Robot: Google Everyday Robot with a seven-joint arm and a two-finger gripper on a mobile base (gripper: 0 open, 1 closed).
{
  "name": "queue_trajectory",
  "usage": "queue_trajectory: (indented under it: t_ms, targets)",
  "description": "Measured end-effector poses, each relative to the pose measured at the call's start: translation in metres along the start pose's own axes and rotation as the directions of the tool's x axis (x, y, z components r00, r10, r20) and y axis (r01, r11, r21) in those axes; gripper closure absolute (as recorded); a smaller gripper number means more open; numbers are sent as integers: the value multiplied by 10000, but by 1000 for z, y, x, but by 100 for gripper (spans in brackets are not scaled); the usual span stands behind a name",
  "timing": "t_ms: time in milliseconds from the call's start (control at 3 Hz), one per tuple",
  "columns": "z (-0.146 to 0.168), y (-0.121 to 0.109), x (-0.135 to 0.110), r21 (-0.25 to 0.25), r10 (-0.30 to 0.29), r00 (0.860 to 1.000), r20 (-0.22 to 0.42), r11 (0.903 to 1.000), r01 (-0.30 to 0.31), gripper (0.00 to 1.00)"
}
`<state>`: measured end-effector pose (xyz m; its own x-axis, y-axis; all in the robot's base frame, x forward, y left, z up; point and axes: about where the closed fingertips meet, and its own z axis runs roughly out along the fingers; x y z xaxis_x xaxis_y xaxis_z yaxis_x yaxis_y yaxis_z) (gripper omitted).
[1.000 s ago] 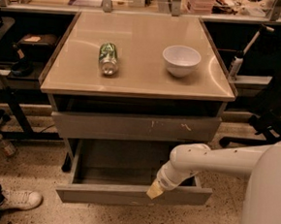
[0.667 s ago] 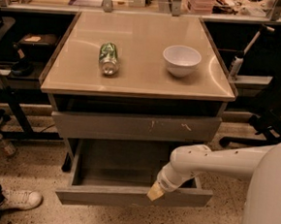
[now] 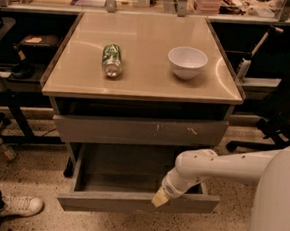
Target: Open middle drawer
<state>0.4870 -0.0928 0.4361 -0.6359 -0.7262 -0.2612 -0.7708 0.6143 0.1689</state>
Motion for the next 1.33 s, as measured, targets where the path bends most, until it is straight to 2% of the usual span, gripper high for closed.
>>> queue_trajectory:
  t_ms: [333, 1000, 1333]
  targets:
    - [4, 4, 11, -91, 55, 9998, -177, 9999, -56, 100]
    - [-1, 7, 8, -92, 56, 9998, -180, 9999, -58, 100]
    - [0, 15, 17, -253, 128, 9992, -378, 9996, -137, 100]
